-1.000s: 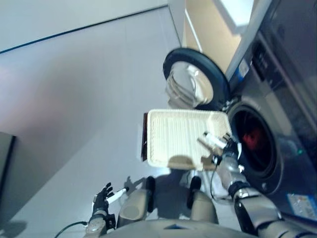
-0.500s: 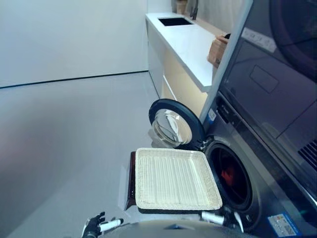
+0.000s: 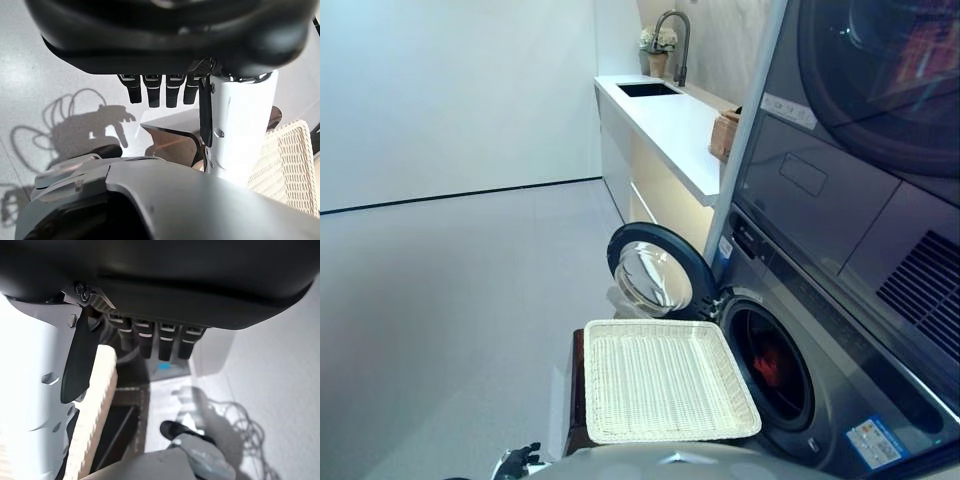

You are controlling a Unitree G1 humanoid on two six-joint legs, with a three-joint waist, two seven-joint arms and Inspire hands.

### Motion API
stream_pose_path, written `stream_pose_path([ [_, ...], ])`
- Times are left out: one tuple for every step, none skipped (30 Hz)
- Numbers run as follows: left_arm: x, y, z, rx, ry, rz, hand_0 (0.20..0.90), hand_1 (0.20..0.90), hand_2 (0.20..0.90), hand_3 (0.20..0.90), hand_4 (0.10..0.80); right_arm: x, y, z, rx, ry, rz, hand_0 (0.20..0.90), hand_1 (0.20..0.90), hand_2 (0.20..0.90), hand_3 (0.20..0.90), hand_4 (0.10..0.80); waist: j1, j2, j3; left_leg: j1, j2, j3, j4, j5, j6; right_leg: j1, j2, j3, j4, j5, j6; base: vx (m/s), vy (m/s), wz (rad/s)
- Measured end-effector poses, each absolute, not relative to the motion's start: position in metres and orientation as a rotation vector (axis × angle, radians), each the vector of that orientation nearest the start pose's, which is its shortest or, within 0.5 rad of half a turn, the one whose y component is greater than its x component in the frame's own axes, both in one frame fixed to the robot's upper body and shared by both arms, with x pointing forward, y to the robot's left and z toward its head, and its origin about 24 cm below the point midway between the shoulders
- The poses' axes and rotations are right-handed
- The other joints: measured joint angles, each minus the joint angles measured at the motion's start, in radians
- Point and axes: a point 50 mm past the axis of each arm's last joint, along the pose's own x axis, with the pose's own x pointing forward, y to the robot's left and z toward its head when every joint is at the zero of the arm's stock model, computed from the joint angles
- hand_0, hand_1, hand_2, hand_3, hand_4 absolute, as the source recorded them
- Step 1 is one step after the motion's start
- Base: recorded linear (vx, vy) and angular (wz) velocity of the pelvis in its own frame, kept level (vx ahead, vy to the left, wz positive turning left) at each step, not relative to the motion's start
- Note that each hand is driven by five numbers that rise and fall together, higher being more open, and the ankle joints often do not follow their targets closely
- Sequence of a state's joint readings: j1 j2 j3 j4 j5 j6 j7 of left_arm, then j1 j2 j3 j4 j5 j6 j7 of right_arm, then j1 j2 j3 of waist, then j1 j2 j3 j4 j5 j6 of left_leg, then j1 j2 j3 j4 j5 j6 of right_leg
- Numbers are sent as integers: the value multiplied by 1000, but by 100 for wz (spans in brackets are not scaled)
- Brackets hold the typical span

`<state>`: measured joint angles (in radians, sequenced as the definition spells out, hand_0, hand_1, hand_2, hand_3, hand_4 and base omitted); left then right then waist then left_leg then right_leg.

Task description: Pick up the clothes and place them into the washing machine

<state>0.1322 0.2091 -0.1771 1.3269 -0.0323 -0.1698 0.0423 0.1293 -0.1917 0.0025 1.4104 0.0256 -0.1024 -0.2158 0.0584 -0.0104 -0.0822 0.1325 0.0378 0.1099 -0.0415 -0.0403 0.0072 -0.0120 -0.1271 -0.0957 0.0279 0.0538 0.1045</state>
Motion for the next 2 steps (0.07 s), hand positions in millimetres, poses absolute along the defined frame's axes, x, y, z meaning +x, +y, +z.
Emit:
stream_pose_path([
  [24, 224, -171, 272, 1299, 38, 900, 900, 900, 900, 800, 4, -239, -170, -287, 1406, -340, 900, 900, 900, 900, 800, 0, 1, -2, 4, 0, 0, 1, 0, 0, 6, 1, 0, -1, -1, -1, 0, 0, 0],
  [24, 224, -171, 273, 1305, 38, 900, 900, 900, 900, 800, 4, -239, -170, -289, 1415, -341, 900, 900, 900, 900, 800, -1, 1, -7, 5, 0, 0, 0, -1, 1, 5, 1, 1, -1, -1, -2, 0, 0, 0],
])
